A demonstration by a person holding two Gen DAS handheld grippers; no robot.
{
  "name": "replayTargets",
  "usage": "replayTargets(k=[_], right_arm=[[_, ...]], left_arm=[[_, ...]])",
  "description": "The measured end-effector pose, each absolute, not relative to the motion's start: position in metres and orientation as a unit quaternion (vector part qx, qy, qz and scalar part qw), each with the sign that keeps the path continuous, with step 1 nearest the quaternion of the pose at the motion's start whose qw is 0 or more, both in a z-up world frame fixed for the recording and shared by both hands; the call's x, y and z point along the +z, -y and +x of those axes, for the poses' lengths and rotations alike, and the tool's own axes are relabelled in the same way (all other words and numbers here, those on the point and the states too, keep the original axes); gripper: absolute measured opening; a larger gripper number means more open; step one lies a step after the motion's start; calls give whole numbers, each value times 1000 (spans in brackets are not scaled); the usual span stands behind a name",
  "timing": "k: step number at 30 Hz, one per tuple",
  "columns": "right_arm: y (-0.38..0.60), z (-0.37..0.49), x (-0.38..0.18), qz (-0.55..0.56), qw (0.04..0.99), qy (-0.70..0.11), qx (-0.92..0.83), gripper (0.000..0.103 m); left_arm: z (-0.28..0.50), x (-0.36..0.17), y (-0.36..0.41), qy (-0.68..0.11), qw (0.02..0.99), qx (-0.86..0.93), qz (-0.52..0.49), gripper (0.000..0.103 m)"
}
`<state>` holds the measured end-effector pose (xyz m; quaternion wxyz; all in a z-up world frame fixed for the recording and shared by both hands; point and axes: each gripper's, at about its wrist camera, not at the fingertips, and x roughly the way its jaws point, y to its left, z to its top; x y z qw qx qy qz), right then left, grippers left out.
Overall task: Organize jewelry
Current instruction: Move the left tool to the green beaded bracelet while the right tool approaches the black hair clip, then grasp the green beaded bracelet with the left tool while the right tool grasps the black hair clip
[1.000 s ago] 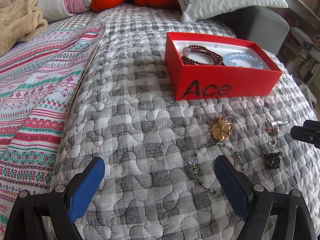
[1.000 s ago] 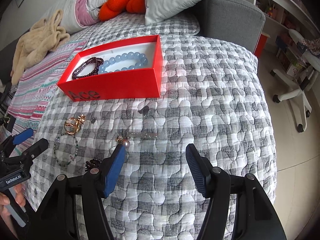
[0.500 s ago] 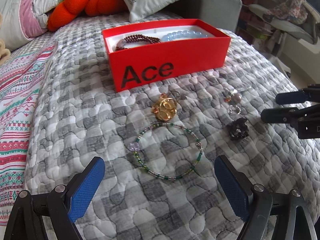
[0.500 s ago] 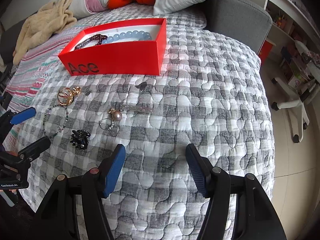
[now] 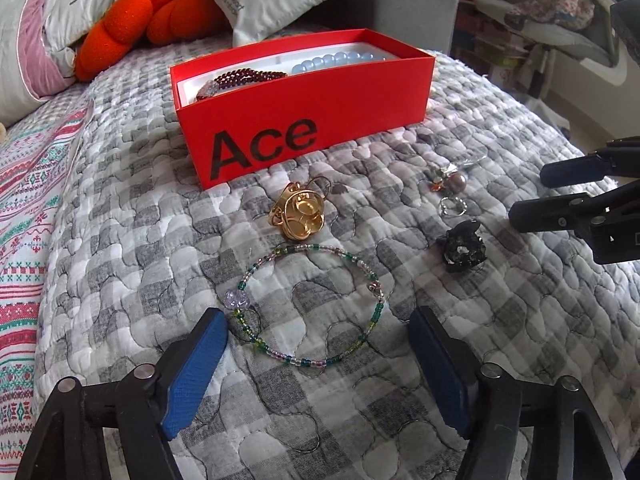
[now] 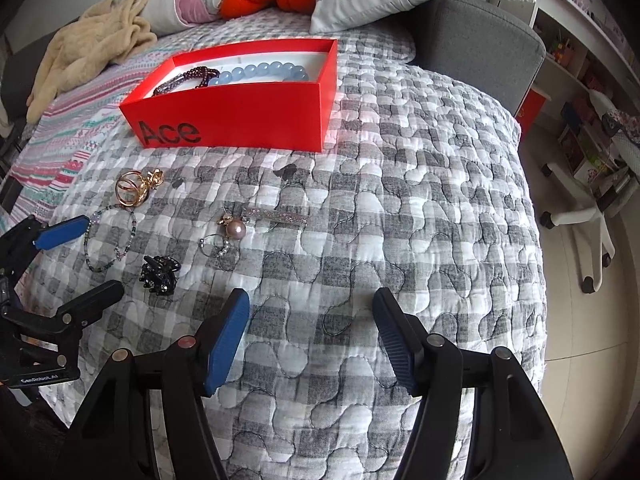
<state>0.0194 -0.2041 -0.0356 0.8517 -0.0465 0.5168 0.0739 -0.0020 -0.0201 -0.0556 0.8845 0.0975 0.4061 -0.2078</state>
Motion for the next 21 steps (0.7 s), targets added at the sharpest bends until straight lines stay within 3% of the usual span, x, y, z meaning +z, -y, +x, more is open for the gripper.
replayTargets(k=[2, 21], right_arm=[[203, 21, -35, -48, 852, -516, 74, 67], [170, 8, -27, -59, 847, -512, 130, 67]], left_arm=[[-1, -53, 20, -404, 886, -207, 95, 57], [-9, -32, 4, -401, 886, -219, 79, 54]])
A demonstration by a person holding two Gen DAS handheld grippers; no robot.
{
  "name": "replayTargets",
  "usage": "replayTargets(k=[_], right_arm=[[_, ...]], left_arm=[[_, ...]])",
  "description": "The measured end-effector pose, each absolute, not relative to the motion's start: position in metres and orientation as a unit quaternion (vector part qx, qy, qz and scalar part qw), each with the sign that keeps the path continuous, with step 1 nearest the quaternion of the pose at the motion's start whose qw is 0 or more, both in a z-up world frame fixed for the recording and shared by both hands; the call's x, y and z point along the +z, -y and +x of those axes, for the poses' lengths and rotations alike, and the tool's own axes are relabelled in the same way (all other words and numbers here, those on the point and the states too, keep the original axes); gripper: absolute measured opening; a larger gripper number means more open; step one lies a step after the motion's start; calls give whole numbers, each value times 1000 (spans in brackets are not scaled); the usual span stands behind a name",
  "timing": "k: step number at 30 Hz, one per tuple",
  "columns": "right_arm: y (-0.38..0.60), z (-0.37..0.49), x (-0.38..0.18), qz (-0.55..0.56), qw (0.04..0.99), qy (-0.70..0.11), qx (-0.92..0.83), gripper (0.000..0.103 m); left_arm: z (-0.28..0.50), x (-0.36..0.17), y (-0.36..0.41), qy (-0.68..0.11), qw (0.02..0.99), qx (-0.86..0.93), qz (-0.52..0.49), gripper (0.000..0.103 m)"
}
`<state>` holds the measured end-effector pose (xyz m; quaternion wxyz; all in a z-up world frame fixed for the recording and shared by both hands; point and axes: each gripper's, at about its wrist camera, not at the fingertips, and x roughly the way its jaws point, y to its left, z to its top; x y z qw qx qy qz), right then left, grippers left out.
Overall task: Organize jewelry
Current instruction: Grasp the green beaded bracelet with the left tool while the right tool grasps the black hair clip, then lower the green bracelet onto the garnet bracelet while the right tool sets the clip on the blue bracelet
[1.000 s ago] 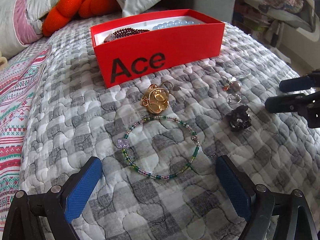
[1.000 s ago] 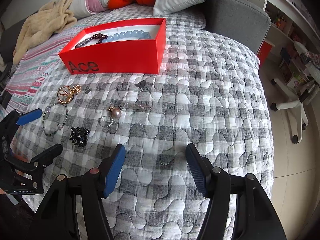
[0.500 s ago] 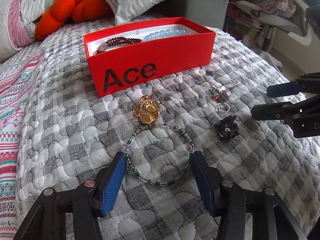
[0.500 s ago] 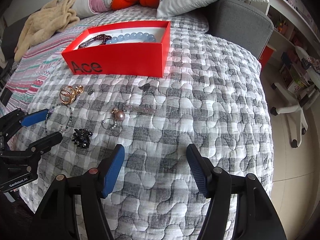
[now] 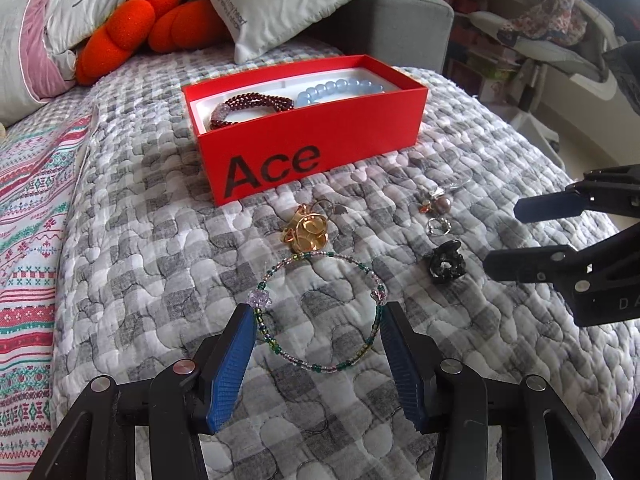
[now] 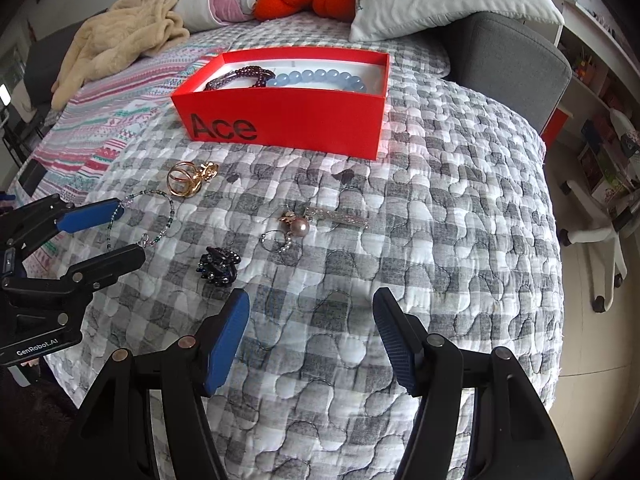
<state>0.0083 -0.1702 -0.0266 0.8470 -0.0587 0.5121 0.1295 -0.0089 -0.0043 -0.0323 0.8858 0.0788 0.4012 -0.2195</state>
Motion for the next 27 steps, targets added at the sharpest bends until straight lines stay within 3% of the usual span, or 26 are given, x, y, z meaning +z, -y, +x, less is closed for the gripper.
replayTargets(k=[12, 19, 21, 27], right_arm=[[131, 11, -34, -40, 830, -526, 182, 66], [114, 16, -37, -65, 835, -518, 175, 30], [111, 19, -37, -61, 835, -519, 174, 26], [107, 19, -32, -59, 838, -513, 175, 26]], left_arm=[[-9, -29, -16, -406, 891, -193, 64, 54], [-8, -28, -19, -407, 892, -188, 60, 54], [-7, -25, -20, -406, 893, -185, 56, 54], [-6, -18, -25, -398, 898, -182, 46, 54]])
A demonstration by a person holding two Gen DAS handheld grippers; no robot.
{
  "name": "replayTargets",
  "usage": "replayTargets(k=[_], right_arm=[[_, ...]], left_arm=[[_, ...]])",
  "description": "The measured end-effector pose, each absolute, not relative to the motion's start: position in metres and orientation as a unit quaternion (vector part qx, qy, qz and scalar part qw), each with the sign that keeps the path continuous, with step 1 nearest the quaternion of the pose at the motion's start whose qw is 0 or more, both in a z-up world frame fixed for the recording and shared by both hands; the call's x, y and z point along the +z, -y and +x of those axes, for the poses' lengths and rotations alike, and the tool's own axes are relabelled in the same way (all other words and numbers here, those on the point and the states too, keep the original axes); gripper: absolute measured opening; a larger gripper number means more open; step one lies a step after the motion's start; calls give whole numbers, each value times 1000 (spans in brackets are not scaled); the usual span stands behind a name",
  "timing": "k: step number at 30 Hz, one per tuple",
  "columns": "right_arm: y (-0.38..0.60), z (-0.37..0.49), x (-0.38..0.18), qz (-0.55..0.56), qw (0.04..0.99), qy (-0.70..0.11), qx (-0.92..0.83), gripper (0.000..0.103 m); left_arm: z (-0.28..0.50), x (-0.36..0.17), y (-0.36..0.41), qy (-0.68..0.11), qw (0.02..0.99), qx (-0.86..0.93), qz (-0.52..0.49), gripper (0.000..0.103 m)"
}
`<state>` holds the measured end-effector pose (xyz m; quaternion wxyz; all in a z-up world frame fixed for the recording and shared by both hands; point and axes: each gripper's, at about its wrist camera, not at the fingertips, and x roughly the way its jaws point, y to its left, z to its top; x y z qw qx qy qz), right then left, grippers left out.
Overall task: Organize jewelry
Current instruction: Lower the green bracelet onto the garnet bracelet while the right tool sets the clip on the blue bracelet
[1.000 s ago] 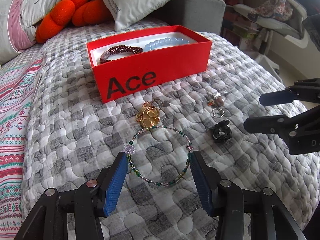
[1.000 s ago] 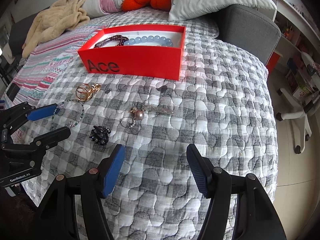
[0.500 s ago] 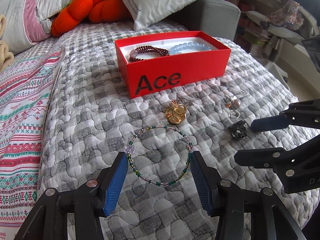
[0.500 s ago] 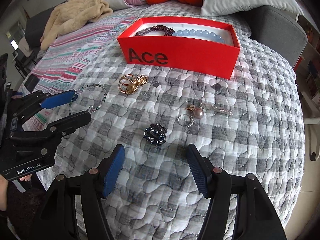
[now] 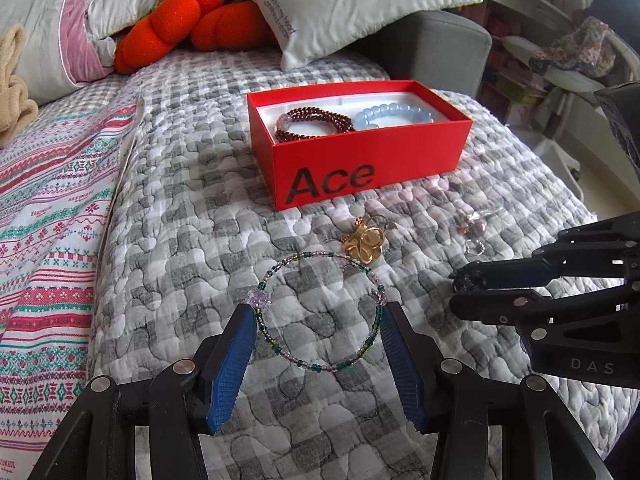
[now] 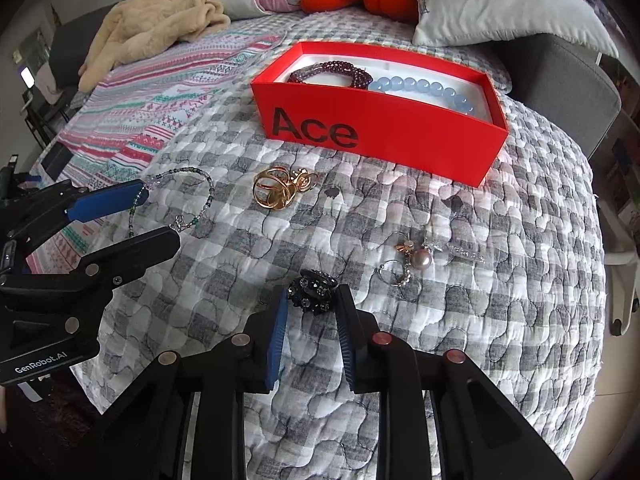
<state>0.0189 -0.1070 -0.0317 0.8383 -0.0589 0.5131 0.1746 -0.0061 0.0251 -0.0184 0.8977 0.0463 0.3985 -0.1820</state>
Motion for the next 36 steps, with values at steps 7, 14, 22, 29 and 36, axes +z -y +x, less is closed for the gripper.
replayTargets(k=[7, 14, 22, 29, 36], right_arm=[[121, 25, -14, -40, 851, -495, 171, 26], [139, 39, 5, -9, 870, -468, 154, 26], [146, 63, 17, 9, 887, -439, 142, 26], [154, 89, 17, 20, 900, -417, 129, 26], [169, 110, 12, 49, 901, -412, 128, 26]], left_arm=[[0, -8, -30, -390, 904, -173, 29, 54], [14, 8, -27, -370, 914, -168, 12, 54], [47, 13, -21, -360, 918, -163, -24, 54], [80, 9, -9, -356, 918, -168, -48, 54], [106, 2, 9, -354, 921, -156, -35, 54]])
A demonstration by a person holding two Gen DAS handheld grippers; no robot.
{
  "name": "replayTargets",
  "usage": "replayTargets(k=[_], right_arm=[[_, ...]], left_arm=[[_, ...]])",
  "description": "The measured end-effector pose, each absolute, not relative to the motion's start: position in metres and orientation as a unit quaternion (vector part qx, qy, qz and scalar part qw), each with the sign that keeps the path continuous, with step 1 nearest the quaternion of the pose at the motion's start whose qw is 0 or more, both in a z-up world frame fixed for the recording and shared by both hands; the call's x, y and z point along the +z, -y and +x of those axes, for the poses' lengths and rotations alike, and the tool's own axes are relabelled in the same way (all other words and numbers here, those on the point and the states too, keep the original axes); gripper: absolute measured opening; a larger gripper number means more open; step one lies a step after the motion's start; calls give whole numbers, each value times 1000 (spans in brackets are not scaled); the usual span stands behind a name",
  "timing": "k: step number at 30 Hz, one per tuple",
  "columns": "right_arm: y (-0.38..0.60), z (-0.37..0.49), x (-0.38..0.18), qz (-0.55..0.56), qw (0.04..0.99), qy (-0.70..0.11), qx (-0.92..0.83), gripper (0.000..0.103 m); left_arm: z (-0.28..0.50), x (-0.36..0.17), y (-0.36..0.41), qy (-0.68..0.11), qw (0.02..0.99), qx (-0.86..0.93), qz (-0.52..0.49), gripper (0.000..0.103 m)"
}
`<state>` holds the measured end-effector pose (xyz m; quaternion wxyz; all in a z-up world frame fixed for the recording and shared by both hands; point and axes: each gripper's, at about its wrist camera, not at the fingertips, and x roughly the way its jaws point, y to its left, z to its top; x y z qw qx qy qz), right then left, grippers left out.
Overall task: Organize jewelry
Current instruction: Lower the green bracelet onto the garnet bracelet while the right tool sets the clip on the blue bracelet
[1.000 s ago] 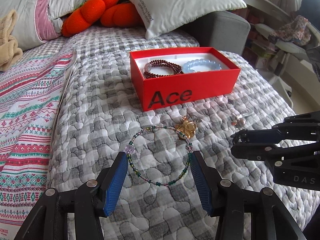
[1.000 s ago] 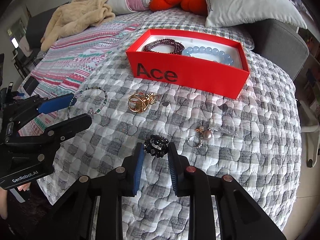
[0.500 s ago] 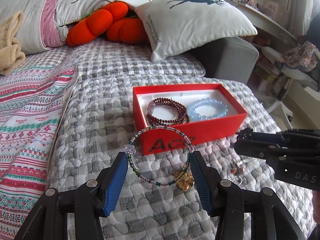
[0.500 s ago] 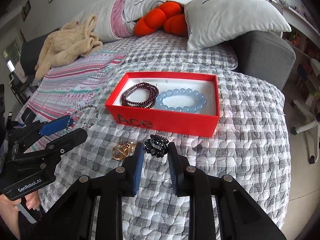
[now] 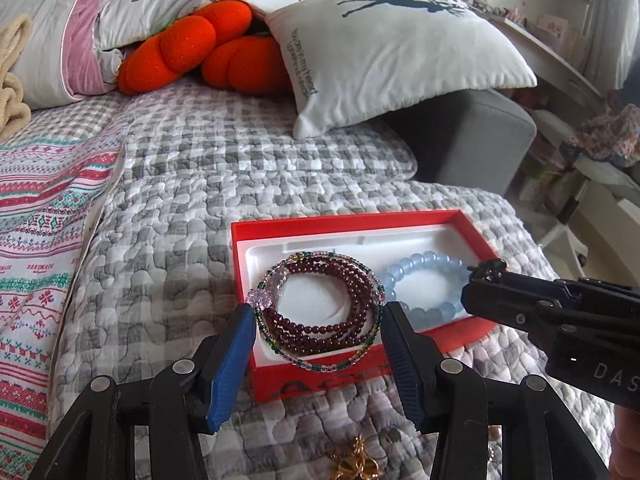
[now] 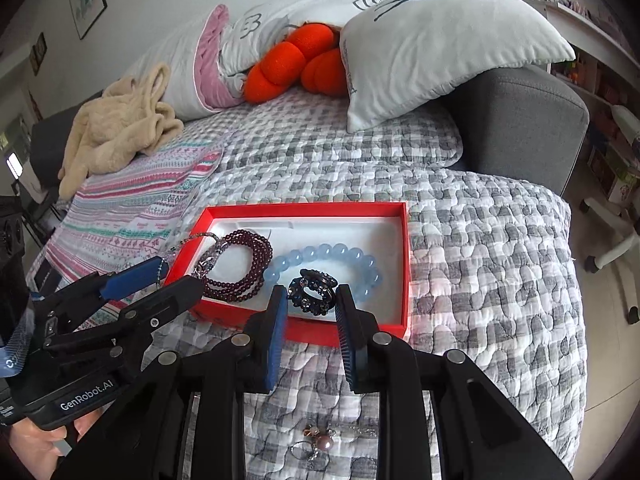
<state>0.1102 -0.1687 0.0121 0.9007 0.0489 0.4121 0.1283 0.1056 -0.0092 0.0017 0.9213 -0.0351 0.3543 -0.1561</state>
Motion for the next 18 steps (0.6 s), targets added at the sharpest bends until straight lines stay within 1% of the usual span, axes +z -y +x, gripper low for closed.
replayTargets(k=[9, 15, 18], right_arm=[[177, 116, 5, 54, 899, -417, 123, 26], [180, 114, 5, 54, 900, -416, 120, 26], [180, 113, 6, 53, 900, -415, 119, 26]], left_arm=[[124, -8, 27, -360, 921, -147, -15, 55], [123, -8, 31, -358, 923, -140, -6, 61], [119, -5, 33, -359, 923, -140, 1, 65]])
